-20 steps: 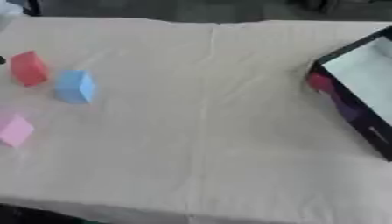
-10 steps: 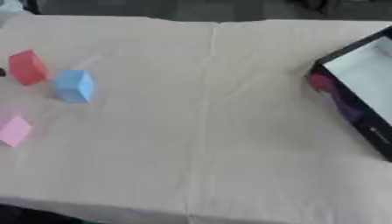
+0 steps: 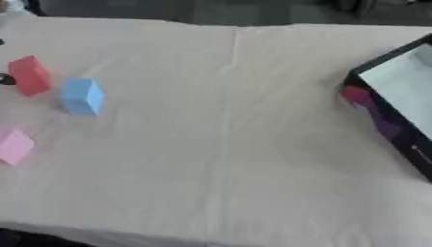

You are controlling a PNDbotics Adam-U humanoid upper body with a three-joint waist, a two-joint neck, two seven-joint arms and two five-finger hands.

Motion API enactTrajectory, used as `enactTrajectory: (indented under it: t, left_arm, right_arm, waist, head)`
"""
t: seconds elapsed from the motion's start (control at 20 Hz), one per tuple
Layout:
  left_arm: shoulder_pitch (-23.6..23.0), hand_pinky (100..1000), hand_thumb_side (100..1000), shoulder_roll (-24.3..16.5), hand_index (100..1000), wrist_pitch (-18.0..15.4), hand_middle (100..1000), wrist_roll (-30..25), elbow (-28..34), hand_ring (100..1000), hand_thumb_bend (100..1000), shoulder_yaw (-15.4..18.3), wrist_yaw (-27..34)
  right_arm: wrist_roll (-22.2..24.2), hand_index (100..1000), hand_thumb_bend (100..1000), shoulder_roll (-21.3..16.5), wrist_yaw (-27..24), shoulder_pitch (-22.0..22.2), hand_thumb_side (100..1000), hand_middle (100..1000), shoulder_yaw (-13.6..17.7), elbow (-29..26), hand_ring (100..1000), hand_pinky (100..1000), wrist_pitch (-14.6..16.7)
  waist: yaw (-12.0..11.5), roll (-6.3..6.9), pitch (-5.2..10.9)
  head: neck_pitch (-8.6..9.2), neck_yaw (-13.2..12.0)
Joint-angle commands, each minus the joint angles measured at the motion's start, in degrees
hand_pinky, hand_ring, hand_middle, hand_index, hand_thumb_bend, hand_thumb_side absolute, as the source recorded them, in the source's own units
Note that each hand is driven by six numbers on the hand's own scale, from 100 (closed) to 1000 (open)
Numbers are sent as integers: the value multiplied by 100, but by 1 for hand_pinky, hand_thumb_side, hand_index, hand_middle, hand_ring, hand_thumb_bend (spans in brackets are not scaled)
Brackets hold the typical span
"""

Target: Pick up the objects with one hand, pass them to the other hand, and then place them into the box on the other side of the table.

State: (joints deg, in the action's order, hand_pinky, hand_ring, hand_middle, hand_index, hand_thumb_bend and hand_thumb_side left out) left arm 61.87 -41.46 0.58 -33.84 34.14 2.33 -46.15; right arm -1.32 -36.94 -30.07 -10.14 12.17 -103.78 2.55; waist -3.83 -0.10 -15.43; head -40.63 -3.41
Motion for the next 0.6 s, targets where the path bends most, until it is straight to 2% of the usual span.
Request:
enactTrajectory:
  t: [0.05, 0.25, 0.6]
  left_arm:
    - [215, 885, 100, -90, 858, 104, 800, 18, -46, 857, 715, 95, -287]
    - [281, 886, 100, -88, 858, 252, 803, 100, -158, 862, 733, 158, -631]
    - [289, 885, 100, -73, 848, 613, 802, 445, -415, 863, 642, 350, -896]
  right_arm:
    - [40, 1000, 100, -78, 59, -77, 592, 1000, 11, -15, 1000, 1000, -24]
    - [69, 1000, 100, -35, 112, -72, 594, 1000, -5, 14, 1000, 1000, -53]
    - [120, 1000, 100, 46, 194, -85, 598, 1000, -48, 50, 1000, 1000, -106]
  waist:
    - [22, 6, 64]
    - [39, 4, 29]
    - [91, 0, -30]
  head:
    - [57, -28]
    - [66, -62]
    - [108, -162]
